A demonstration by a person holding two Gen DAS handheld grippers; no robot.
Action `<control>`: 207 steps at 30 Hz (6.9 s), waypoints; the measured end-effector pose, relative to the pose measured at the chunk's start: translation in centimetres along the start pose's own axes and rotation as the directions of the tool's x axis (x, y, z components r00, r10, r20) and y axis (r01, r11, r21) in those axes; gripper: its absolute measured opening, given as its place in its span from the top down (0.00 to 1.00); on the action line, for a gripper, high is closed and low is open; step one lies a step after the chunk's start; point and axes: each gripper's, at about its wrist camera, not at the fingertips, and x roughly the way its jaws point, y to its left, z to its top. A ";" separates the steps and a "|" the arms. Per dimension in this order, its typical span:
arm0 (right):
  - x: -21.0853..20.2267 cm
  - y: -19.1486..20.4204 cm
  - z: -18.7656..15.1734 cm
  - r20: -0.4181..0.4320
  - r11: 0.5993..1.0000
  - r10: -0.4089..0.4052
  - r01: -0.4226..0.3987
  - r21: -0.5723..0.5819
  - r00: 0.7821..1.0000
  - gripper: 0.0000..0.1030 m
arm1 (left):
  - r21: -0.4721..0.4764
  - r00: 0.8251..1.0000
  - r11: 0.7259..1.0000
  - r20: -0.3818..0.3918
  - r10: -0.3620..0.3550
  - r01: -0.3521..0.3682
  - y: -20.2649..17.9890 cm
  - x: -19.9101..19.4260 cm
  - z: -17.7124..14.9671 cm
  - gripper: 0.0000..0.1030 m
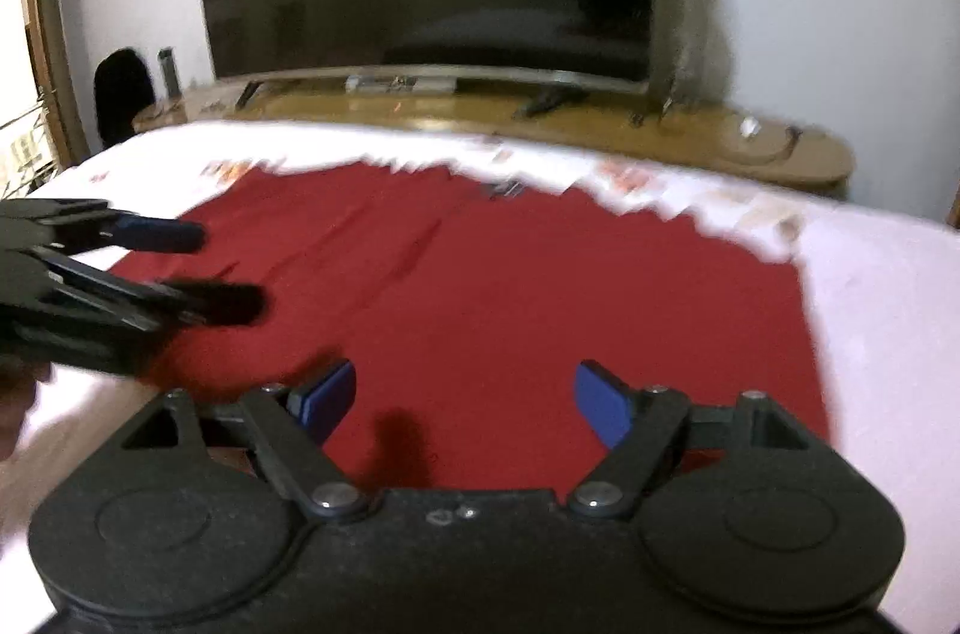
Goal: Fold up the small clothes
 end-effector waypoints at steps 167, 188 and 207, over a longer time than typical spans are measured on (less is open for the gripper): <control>-6.3 -18.3 -4.5 0.174 0.729 0.077 -0.174 0.662 0.982 0.55 | -0.361 0.980 0.915 -0.018 -0.201 0.181 0.7 5.5 6.5 0.30; -0.5 -18.3 -0.7 0.057 0.919 -0.160 0.127 0.373 0.986 0.83 | -0.238 0.991 0.966 -0.064 -0.118 0.100 -1.5 9.8 8.7 0.26; -4.7 -12.5 -2.5 -0.033 0.931 -0.133 0.136 0.338 0.991 0.54 | -0.219 0.988 0.967 -0.056 -0.143 0.127 -3.0 4.3 6.0 0.26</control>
